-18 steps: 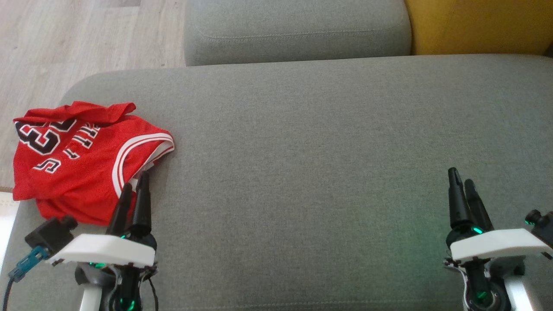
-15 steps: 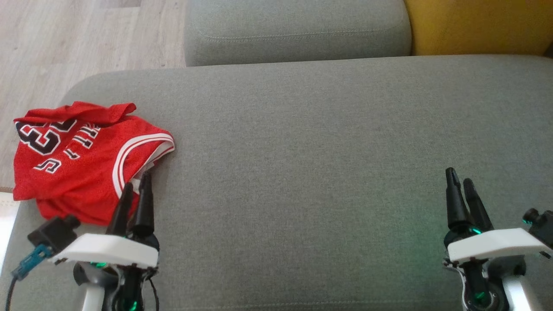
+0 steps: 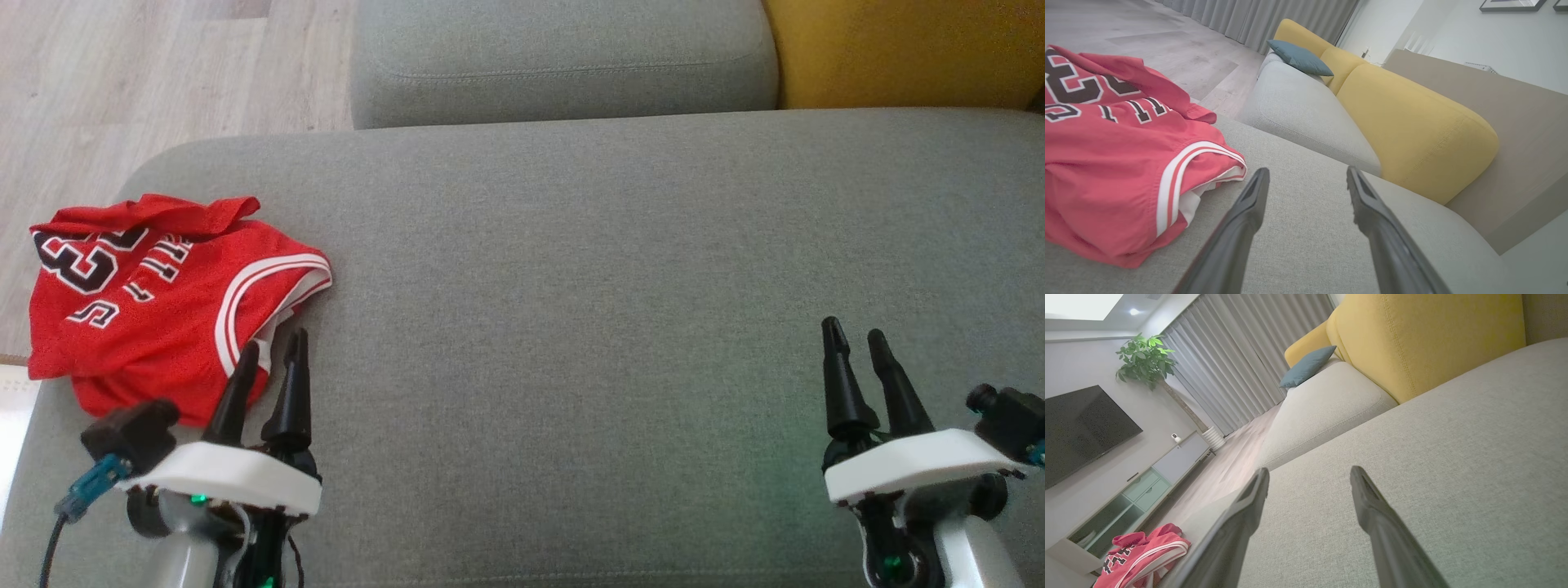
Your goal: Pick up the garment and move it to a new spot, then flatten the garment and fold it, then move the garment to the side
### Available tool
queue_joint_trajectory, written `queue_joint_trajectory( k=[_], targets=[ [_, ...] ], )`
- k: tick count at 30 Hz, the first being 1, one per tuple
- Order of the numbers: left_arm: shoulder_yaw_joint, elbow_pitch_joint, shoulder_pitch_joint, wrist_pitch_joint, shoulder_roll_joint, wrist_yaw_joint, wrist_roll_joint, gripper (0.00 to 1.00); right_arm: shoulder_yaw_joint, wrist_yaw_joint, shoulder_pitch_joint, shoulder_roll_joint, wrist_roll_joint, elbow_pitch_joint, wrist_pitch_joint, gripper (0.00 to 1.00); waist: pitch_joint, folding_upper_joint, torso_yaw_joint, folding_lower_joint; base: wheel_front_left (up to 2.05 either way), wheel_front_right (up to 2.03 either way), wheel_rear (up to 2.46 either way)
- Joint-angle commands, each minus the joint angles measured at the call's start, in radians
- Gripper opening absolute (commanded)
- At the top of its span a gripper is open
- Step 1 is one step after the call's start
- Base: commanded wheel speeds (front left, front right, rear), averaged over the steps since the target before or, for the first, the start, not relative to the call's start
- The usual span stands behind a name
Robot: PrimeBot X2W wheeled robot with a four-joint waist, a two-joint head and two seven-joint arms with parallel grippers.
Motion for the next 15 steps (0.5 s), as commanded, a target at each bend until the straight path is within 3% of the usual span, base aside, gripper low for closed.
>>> queue_joint_trajectory(
  k=[1,15],
  targets=[
    [0.013,-0.036,-0.051,-0.013,0.023,0.006,0.032,1.0,0.02,0.005,-0.018,-0.004,-0.037,-0.045,-0.013,1.0,0.0,-0.0001,0.0,-0.0001,0.0,0.0,0.0],
    [-0.004,-0.017,-0.047,-0.054,0.031,0.027,0.182,1.0,0.037,0.006,-0.009,0.005,-0.207,-0.053,-0.026,1.0,-0.003,-0.0001,0.003,-0.0001,0.0,0.0,0.0]
  ],
)
